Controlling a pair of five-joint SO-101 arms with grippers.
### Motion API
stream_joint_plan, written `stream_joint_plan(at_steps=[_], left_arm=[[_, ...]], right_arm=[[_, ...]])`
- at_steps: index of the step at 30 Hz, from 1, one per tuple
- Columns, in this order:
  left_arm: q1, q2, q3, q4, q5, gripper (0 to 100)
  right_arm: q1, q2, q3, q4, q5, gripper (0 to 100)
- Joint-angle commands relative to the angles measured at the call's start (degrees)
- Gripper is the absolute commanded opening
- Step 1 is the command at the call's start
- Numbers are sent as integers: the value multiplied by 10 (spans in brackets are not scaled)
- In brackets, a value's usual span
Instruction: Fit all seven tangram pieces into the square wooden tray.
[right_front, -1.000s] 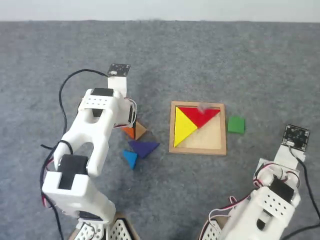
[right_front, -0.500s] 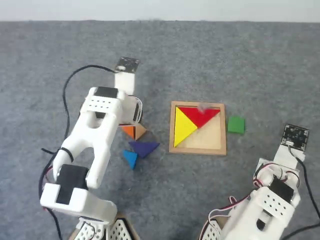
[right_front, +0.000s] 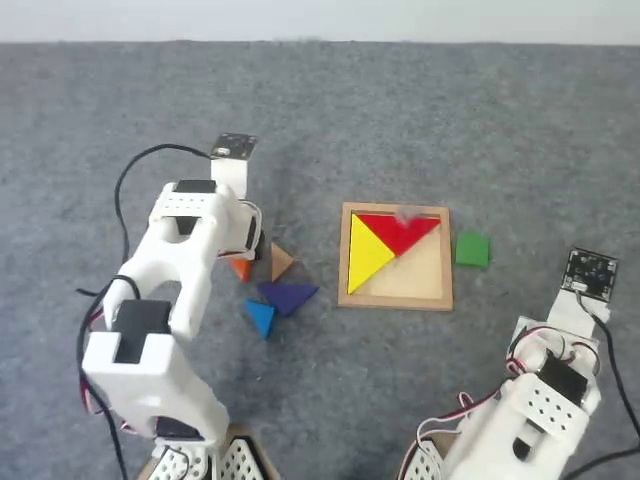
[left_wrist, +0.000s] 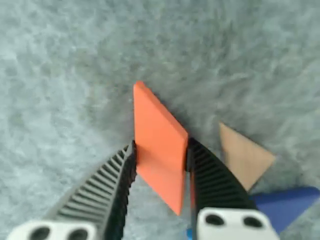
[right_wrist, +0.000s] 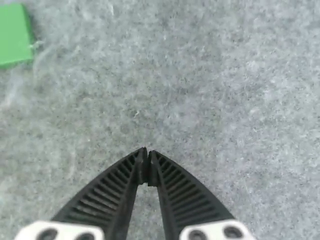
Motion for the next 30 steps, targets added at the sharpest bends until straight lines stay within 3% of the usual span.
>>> stream_joint_plan(at_steps=[1,7,15,23,30], left_arm=[[-35,-4,-18,9,-36,148],[-37,-4,-65,59,-77,141],[-27,-4,-154,127,-81,171],[4,3,-127,121,-91,170],[-13,3,-35,15,-98,169]], right_arm=[[-5,-11,-3,3,5,6],[-5,-11,-3,3,5,6],[-6,-11,-3,3,5,6],[-25,-13,-3,2,5,6],[-23,-13,-3,3,6,6]])
